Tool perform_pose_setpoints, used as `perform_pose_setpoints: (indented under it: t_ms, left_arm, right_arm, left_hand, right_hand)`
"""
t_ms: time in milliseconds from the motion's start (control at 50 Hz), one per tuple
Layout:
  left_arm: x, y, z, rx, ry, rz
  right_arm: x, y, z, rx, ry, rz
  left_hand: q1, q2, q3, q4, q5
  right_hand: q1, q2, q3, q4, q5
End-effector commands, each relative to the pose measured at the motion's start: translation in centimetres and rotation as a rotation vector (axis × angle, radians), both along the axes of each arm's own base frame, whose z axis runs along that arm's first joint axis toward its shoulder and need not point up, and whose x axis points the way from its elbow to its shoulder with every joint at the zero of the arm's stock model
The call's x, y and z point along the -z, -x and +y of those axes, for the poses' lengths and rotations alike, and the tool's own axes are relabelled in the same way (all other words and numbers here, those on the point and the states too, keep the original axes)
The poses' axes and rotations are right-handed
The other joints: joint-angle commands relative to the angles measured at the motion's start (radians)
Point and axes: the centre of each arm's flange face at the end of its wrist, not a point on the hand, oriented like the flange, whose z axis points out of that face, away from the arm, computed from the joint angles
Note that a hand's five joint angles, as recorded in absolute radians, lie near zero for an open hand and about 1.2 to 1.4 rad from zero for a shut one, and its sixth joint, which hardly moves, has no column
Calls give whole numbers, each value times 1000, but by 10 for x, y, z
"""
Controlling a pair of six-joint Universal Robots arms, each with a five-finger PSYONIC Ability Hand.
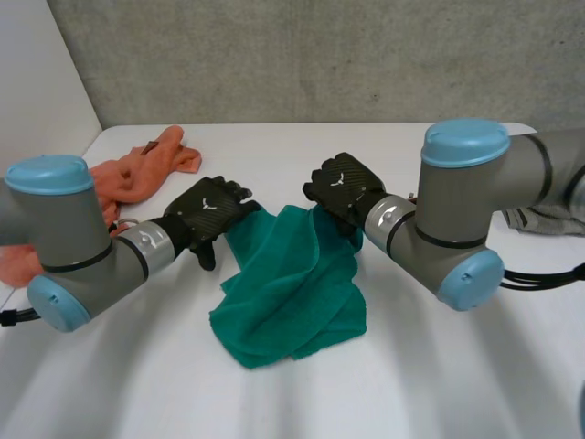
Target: Fold the laundry.
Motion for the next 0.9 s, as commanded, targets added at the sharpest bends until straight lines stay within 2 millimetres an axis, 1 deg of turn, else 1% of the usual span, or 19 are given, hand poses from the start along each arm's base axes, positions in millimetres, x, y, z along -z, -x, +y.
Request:
perform_pose_setpoints:
  t_ms: [20, 80, 100, 160, 180, 240, 260, 320, 340, 380, 400, 480, 600, 660, 720, 840, 900]
  left_arm:
    - [-1, -8, -4, -17, -3, 5]
    - [-3, -6, -5, 4, 5, 16]
    - [-3, -5, -5, 22, 7, 21]
    - [-3, -3, -4, 53, 9, 27]
    - [-3, -2, -4, 72, 13, 33]
    - [-4, 1, -4, 103, 13, 42]
    - [-2, 1, -3, 121, 8, 46]
    - [3, 3, -2, 144, -6, 50]
    - [5, 4, -1, 161, -6, 49]
    - [5, 5, 0, 173, -2, 49]
    - [5, 5, -1, 179, 4, 47]
    - [10, 9, 0, 202, 32, 23]
    - [20, 16, -2, 241, 97, -29]
    - [22, 25, 0, 270, 118, -40]
    - [23, 30, 2, 284, 122, -39]
    - [27, 37, 5, 302, 120, -37]
    - [31, 41, 6, 313, 117, -38]
  right_arm:
    - [-6, -2, -5, 22, 17, -12]
    - [-29, 2, -4, 31, 53, -40]
    - [-48, 5, 0, 32, 86, -60]
    - [-71, 11, 8, 32, 121, -82]
    - [-80, 14, 14, 29, 130, -88]
    - [-88, 21, 24, 27, 138, -83]
    - [-90, 27, 26, 38, 134, -78]
    - [-87, 42, 25, 68, 112, -53]
    - [-83, 54, 25, 89, 90, -28]
    - [-79, 64, 27, 102, 77, 1]
    - [-75, 73, 31, 110, 63, 35]
    - [-65, 88, 40, 118, 55, 103]
    - [-61, 100, 48, 125, 40, 121]
    - [-57, 103, 50, 116, 22, 117]
    - [-51, 104, 52, 107, 5, 119]
    - [-45, 105, 53, 107, 0, 121]
    - [-42, 105, 54, 107, -3, 122]
  left_hand:
    - [-11, -6, -16, -7, -6]
    - [-17, -12, -22, -13, -12]
    - [-29, -24, -34, -24, -23]
    - [-38, -33, -42, -33, -32]
    - [-38, -33, -42, -33, -32]
    - [-38, -33, -43, -33, -32]
    - [-35, -30, -40, -30, -29]
    - [-32, -27, -37, -27, -26]
    - [-29, -24, -34, -24, -23]
    - [-23, -18, -28, -19, -18]
    - [-20, -15, -25, -16, -15]
    - [-8, -4, -13, -4, -3]
    - [24, 29, 19, 28, 29]
    - [33, 38, 28, 37, 38]
    - [50, 55, 45, 55, 56]
    - [168, 172, 163, 172, 173]
    - [267, 272, 262, 272, 273]
  right_hand:
    - [767, 656, 674, 675, 696]
    - [767, 656, 674, 675, 696]
    - [767, 656, 674, 675, 696]
    - [767, 656, 674, 675, 696]
    - [767, 656, 674, 675, 696]
    - [767, 656, 674, 675, 696]
    - [767, 656, 674, 675, 696]
    - [767, 656, 674, 675, 696]
    - [767, 656, 674, 675, 696]
    - [767, 656, 674, 675, 696]
    - [767, 656, 674, 675, 696]
    - [767, 656, 674, 675, 696]
    - [767, 656, 674, 675, 696]
    - [767, 656, 674, 675, 696]
    - [767, 656, 674, 675, 696]
    - [767, 656, 674, 675, 696]
    - [767, 656, 674, 675, 696]
